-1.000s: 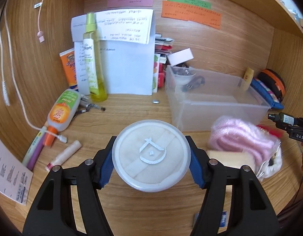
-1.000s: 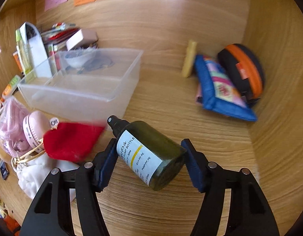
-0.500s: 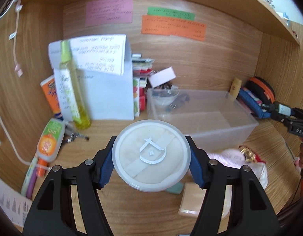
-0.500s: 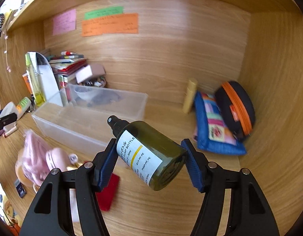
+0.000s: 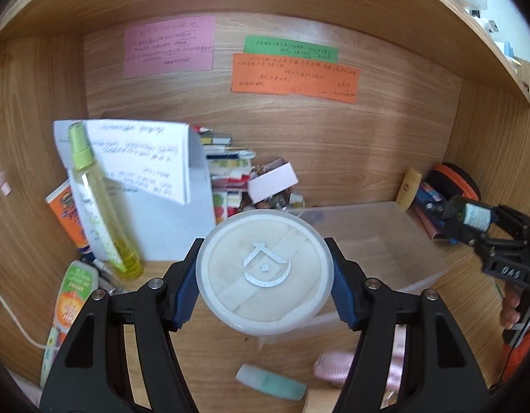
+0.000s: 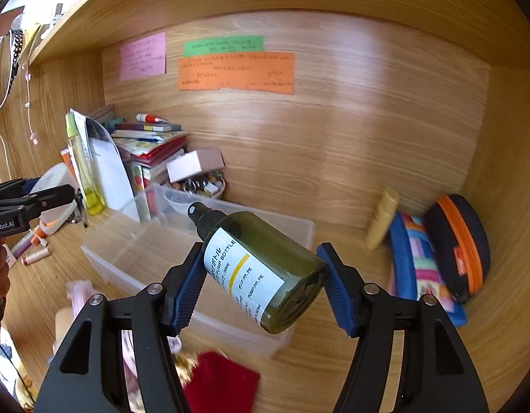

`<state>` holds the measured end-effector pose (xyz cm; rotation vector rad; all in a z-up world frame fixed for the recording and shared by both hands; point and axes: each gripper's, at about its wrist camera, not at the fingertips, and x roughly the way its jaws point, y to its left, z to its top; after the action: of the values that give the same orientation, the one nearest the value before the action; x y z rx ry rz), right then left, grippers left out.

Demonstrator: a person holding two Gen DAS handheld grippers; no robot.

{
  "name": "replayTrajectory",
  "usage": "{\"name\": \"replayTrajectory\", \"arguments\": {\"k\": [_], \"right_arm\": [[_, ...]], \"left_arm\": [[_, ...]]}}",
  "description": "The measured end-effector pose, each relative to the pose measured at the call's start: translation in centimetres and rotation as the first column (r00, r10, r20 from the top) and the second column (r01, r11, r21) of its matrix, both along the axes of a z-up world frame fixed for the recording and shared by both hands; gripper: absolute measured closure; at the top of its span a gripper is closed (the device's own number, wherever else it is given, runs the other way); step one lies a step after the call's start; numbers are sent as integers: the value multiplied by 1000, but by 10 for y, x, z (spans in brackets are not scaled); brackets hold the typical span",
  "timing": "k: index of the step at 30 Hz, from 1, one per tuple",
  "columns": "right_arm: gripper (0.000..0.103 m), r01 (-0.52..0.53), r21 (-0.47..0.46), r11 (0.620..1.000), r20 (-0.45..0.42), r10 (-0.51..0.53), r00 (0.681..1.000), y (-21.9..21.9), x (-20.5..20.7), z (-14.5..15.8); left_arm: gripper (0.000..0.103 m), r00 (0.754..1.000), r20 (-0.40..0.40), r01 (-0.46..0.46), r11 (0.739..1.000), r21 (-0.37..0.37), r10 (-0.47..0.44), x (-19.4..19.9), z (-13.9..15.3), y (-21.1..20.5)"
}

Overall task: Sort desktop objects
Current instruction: 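Lift both held items and carry them over the clear plastic box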

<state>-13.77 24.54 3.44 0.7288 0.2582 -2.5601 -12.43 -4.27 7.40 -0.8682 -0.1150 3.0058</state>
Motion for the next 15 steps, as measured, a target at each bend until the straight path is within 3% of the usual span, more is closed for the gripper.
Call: {"name": "replayTrajectory", "arguments": {"k": [8, 15], "right_arm": [[42, -26, -24, 999, 2, 26, 1000, -29, -19, 9], [42, -31, -38, 999, -8, 30, 1000, -45, -33, 14]], "left_arm": [[38, 999, -23, 41, 999, 24, -40, -26, 6, 21], [38, 997, 4, 75, 997, 22, -75, -57, -1, 38]]}}
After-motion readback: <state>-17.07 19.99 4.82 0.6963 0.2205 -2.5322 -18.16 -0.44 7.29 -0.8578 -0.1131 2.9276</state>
